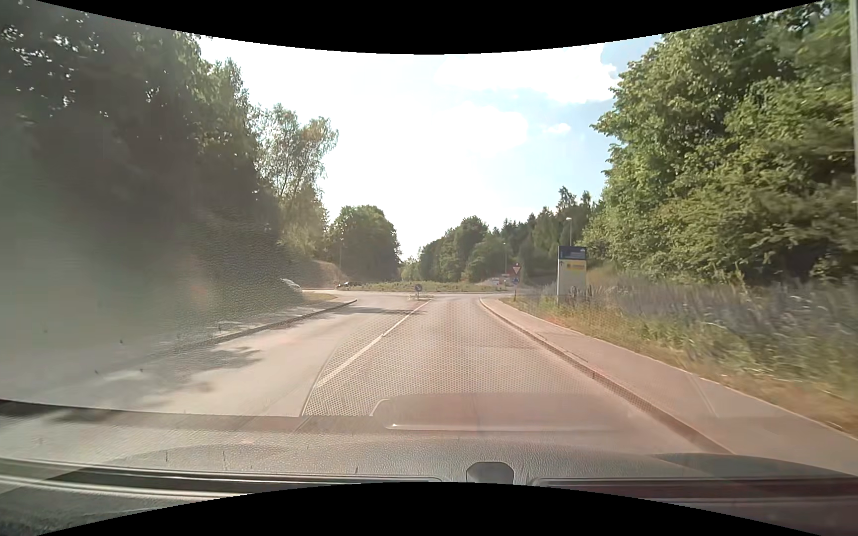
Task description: Follow the waypoints while adhering to traffic rules and regulations
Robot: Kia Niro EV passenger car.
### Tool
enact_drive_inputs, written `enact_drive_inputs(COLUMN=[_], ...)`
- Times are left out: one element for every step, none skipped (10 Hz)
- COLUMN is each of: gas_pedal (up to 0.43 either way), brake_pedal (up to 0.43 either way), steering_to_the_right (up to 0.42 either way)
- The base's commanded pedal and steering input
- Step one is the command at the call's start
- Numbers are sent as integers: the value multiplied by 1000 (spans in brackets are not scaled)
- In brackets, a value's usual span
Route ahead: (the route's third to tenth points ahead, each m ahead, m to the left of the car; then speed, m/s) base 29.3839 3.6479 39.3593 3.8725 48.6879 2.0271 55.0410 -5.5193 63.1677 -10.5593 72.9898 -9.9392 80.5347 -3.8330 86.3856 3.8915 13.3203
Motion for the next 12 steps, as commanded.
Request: enact_drive_inputs(gas_pedal=[0,0,0,0,0,0,0,0,0,0,0,0], brake_pedal=[232,226,213,213,213,213,213,220,226,220,226,232], steering_to_the_right=[-1,-1,-1,-1,-1,-1,-1,-1,-1,0,-1,0])
